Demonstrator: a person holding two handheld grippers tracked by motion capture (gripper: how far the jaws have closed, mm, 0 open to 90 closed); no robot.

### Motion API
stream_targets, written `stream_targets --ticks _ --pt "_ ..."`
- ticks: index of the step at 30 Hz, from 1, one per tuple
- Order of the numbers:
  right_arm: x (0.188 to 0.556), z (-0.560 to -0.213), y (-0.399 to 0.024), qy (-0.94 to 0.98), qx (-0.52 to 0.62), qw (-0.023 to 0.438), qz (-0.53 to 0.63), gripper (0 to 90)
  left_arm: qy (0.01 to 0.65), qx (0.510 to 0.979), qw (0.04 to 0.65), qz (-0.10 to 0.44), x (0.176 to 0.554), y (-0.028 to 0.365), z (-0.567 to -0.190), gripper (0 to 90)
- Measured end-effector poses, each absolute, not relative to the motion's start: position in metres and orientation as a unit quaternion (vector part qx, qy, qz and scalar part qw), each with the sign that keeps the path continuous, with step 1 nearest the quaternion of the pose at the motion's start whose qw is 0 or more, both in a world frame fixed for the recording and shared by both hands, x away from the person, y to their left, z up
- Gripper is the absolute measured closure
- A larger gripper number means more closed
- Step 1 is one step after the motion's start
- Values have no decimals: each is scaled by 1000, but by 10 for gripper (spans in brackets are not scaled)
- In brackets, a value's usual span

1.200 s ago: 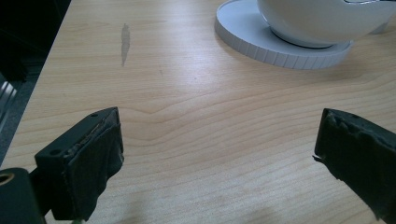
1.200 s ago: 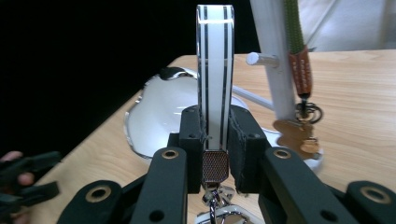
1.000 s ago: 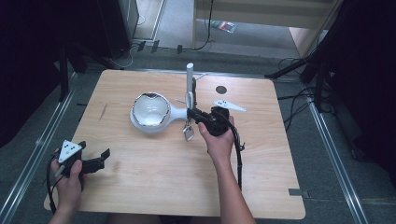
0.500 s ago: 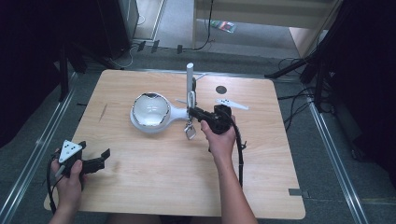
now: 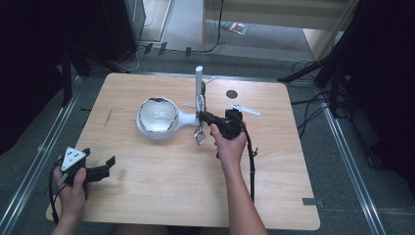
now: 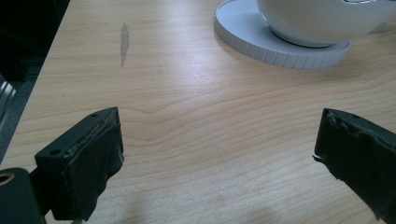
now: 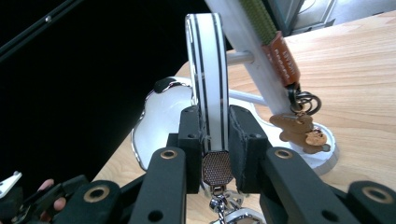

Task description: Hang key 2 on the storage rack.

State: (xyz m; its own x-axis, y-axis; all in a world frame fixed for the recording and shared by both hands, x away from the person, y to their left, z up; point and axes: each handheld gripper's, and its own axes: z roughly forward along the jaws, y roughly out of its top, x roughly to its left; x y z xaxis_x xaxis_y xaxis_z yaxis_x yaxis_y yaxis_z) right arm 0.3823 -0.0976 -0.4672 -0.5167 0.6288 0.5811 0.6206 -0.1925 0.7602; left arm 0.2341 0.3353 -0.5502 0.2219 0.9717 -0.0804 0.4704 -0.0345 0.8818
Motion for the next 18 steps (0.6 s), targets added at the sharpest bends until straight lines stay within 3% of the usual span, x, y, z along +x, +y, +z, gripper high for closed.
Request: stream_targets --ticks 15,18 --pt "389 -469 -102 606 527 13 595 744 549 656 425 296 234 335 -550 17" --pt "392 -473 -98 610 536 37 583 747 548 658 423 297 234 335 -550 17"
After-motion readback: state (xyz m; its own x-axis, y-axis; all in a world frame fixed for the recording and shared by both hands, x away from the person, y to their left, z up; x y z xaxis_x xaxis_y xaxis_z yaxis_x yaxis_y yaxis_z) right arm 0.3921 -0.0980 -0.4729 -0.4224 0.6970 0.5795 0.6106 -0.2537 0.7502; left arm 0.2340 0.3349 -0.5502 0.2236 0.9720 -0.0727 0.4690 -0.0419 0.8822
